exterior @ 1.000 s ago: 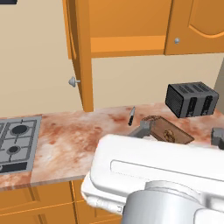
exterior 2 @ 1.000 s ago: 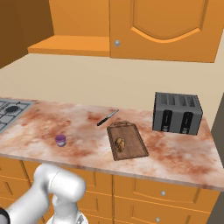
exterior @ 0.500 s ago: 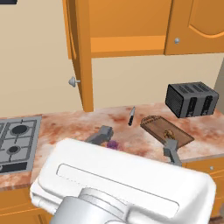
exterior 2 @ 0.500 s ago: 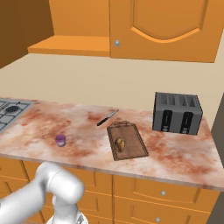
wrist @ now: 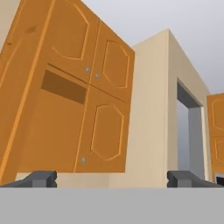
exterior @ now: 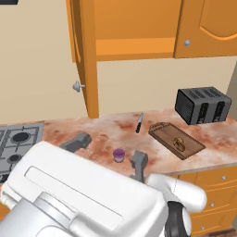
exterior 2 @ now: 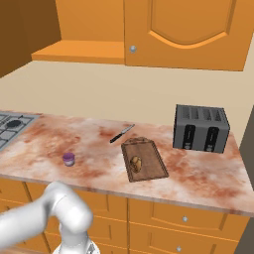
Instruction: Pick the bread, place it on the cutting board, pick the jam, place it on the counter, and close the cabinet.
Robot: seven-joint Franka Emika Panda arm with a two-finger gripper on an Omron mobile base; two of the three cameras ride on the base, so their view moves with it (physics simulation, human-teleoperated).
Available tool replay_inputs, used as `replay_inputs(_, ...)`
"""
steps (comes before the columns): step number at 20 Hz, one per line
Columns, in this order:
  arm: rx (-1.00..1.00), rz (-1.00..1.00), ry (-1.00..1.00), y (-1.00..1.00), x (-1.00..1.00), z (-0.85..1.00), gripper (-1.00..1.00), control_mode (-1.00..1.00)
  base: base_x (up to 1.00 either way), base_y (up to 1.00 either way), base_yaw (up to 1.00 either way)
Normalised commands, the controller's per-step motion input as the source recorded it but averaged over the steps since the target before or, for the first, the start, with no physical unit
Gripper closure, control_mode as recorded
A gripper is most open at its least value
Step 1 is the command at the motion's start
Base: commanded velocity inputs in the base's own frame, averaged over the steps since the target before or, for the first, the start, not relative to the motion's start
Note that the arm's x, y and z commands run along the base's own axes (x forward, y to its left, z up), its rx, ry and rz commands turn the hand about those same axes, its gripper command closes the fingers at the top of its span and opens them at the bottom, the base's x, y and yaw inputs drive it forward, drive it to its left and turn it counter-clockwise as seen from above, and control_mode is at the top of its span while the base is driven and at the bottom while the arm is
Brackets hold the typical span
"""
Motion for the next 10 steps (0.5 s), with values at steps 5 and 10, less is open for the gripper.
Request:
replay_inputs(5,0.0,-0.04,-0.06,0.04,0.4,-0.08,-1.0,-1.0,0.0,0.0,0.0)
replay_inputs(10,0.0,-0.02,-0.07,0.01,0.45,-0.16,-1.0,-1.0,0.0,0.0,0.0)
